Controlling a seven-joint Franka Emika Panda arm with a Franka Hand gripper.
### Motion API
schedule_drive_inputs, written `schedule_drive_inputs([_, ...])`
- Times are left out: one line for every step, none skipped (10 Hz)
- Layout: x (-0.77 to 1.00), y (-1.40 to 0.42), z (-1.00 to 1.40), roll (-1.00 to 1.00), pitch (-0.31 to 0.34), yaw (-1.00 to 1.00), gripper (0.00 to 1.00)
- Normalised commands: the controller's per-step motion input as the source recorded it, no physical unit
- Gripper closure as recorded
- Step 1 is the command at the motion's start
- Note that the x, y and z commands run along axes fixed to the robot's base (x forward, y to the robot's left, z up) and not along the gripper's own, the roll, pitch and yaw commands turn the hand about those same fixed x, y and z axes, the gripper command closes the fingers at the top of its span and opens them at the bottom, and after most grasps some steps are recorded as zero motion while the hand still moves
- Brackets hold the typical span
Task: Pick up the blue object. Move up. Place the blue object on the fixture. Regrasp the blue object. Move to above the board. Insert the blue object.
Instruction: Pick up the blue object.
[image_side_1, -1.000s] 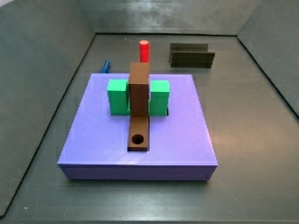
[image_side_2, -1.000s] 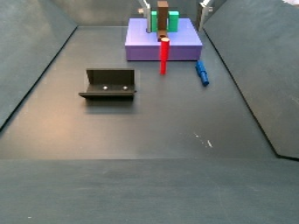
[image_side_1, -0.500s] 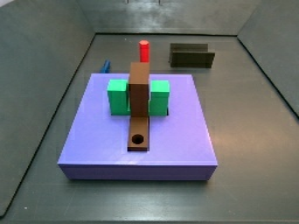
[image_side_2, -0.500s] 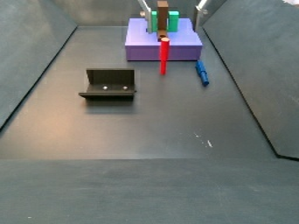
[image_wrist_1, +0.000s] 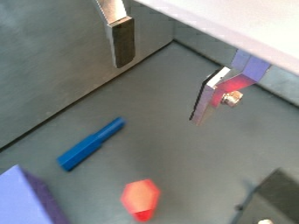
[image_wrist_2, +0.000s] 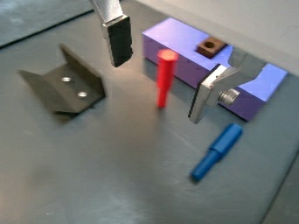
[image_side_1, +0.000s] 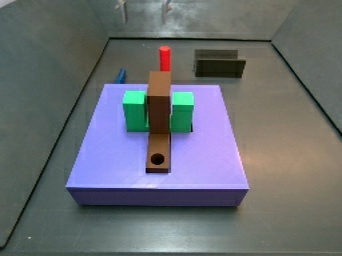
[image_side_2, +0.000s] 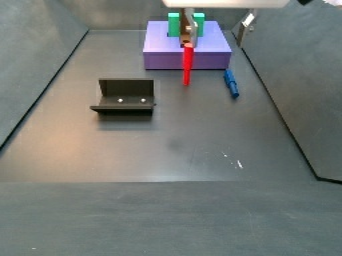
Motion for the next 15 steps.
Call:
schedule_drive_inputs([-0.54, -0.41, -0.13, 0.08, -0.15, -0.04, 0.0])
schedule_drive_inputs([-0.47, -0.34, -0.06, 0.13, -0.136, -0.04, 0.0])
schedule_drive_inputs([-0.2, -0.31, -0.23, 0.01, -0.156, -0.03, 0.0])
schedule_drive_inputs([-0.4, -0.28, -0.46, -0.06, -0.167, -0.08, 0.0])
schedule_drive_inputs([-0.33, -0.2, -0.47, -0.06, 0.0, -0.17, 0.0])
schedule_drive_inputs([-0.24, -0.22, -0.43, -0.01, 0.056, -0.17, 0.0])
schedule_drive_inputs([-0.17, -0.17, -0.39, -0.05, 0.074, -0.18, 0.0])
schedule_drive_inputs([-0.16, -0.26, -0.26, -0.04, 0.021, -0.16, 0.0])
schedule_drive_inputs([-0.03, -0.35, -0.19, 0.0, 0.0, -0.07, 0.0])
schedule_drive_inputs([0.01, -0.45, -0.22, 0.23, 0.0, 0.0, 0.0])
schedule_drive_inputs([0.03, -0.44, -0.18, 0.23, 0.0, 0.04, 0.0])
schedule_drive_inputs([0.04, -0.4, -0.15, 0.23, 0.0, 0.08, 0.0])
schedule_drive_inputs([0.08, -0.35, -0.13, 0.23, 0.0, 0.12, 0.0])
schedule_drive_inputs([0.11, -0.15, -0.06, 0.13, 0.0, 0.13, 0.0])
schedule_drive_inputs([0.11, -0.05, -0.06, 0.08, 0.0, 0.12, 0.0])
